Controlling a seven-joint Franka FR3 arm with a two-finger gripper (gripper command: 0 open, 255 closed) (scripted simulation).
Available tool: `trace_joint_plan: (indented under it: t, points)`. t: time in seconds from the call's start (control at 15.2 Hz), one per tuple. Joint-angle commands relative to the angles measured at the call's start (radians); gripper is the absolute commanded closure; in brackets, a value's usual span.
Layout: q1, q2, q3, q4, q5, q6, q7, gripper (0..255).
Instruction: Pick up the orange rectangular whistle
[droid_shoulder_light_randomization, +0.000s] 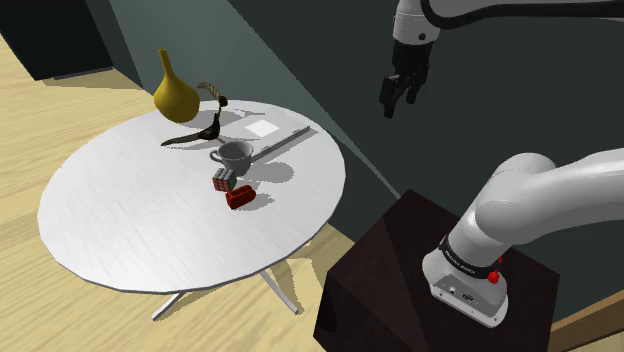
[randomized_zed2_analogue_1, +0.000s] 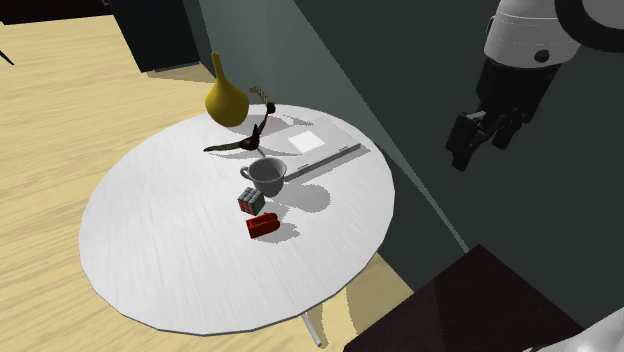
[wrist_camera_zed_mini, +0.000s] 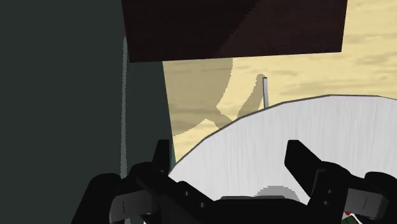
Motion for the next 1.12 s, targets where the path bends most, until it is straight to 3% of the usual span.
trace_joint_plan:
  t: [0.0,0.53,1.06]
  points:
    - [0.000,0.000,0.000,0.000,0.000,0.000,0.000,0]
    - [0.021,0.165,0.127,-0.043,0.105,0.209,0.239,0]
    - [0.023,0.419,0.246,0.013,0.149,0.419,0.471,0]
